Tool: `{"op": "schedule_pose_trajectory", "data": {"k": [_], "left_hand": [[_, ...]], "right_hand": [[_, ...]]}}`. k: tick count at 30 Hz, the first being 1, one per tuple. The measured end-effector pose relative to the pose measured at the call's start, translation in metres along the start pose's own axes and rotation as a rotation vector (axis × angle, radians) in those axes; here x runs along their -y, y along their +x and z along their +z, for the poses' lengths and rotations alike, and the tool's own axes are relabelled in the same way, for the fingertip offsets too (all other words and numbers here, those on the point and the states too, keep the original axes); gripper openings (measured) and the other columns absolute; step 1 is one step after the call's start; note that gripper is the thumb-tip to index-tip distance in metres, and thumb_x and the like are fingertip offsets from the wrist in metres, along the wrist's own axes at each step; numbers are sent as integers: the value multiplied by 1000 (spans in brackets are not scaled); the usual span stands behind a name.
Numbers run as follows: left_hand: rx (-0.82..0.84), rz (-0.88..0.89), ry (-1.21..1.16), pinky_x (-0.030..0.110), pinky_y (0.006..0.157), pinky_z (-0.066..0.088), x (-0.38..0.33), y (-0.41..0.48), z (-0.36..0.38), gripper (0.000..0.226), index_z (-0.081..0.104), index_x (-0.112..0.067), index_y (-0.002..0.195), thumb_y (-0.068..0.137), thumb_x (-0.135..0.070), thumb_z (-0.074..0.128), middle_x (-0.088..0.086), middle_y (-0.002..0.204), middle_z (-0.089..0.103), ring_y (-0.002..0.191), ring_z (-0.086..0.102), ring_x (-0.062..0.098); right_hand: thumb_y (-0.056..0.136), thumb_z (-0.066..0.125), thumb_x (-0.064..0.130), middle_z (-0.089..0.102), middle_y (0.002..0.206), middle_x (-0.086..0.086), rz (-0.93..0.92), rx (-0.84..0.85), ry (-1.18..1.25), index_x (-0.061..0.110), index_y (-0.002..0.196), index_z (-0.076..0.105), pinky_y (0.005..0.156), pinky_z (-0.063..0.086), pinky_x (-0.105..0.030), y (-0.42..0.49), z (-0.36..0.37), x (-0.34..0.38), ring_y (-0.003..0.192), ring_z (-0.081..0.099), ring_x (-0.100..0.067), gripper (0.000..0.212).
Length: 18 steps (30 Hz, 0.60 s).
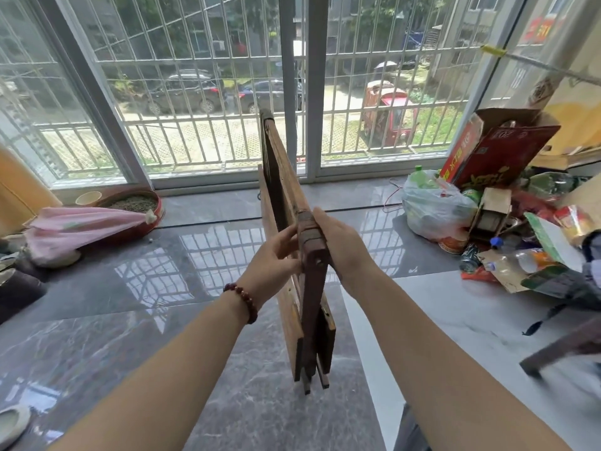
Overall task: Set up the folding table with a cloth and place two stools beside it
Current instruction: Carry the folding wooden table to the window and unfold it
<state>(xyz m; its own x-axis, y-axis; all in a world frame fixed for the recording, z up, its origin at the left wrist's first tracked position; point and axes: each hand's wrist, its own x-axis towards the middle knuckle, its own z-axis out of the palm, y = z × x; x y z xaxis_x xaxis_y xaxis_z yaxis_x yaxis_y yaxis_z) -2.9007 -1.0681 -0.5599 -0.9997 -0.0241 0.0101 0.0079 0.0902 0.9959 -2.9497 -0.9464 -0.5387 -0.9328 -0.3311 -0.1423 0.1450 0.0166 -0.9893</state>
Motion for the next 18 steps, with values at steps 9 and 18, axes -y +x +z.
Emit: {"op": "schedule_pose_trajectory", "data": {"k": [9,18], "left_hand": [[65,-46,302,28,99,42,31,-5,-15,108,14,-52,141,62,-28,84,-19,132,52,125,44,-3],[105,-30,302,43,104,42,27,23,-18,111,13,-52,142,63,-19,84,-15,139,47,132,37,3]], "right_hand": [[76,29,79,39,135,35,-194,346,-86,50,141,26,98,34,-8,-35,-3,-54,123,35,19,71],[76,35,75,52,134,17,-148,242,-119,48,138,36,107,39,-35,-10,-12,-51,124,48,-2,67]]}}
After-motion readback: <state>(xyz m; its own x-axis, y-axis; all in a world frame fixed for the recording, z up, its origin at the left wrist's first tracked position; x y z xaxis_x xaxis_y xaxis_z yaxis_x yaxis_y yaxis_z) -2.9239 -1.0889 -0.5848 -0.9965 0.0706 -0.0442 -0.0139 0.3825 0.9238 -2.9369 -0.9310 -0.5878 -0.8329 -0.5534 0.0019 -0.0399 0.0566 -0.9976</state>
